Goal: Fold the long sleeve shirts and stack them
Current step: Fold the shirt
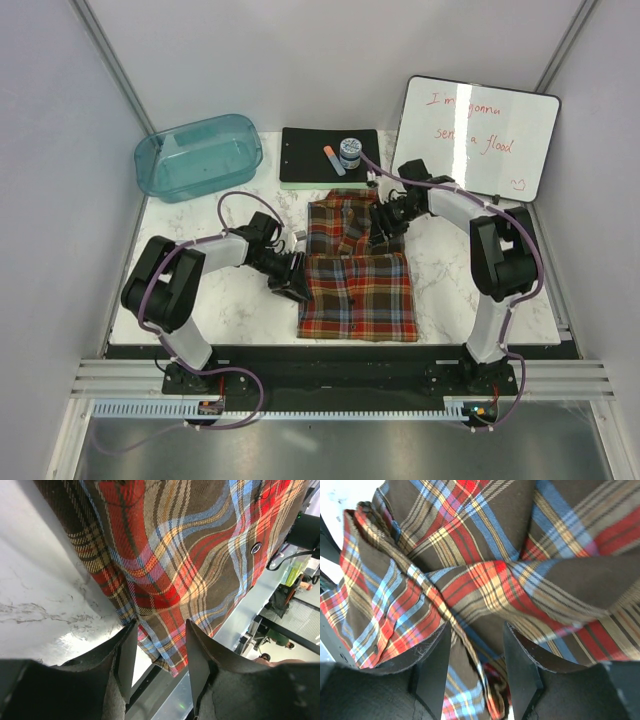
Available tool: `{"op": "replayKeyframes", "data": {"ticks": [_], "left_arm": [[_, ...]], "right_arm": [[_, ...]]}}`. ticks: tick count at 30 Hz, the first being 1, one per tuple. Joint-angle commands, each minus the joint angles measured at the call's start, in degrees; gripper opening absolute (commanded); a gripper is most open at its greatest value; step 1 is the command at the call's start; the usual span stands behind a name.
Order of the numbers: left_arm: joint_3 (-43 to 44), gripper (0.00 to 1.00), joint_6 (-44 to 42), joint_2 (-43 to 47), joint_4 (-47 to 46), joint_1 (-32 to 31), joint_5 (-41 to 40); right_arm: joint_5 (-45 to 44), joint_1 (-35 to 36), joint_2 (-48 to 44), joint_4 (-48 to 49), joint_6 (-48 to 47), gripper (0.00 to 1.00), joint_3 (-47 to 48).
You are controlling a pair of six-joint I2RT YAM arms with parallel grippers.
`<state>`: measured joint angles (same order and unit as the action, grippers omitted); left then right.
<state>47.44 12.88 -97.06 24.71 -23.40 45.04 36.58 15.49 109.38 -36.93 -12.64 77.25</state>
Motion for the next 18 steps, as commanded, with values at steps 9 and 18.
{"op": "replayKeyframes", "data": {"ticks": [9,18], "left_arm": [[2.3,0.17,0.7,0.2,-0.7,-1.6,0.8],[3.2,0.02,-1.0,2.4,8.0,2.0,-5.5]], "right_arm": [[-3.6,1.7,4.9,5.7,0.8,0.52,0.1],[-6.7,1.7,7.6,7.7,0.2,0.52,0.8]]}}
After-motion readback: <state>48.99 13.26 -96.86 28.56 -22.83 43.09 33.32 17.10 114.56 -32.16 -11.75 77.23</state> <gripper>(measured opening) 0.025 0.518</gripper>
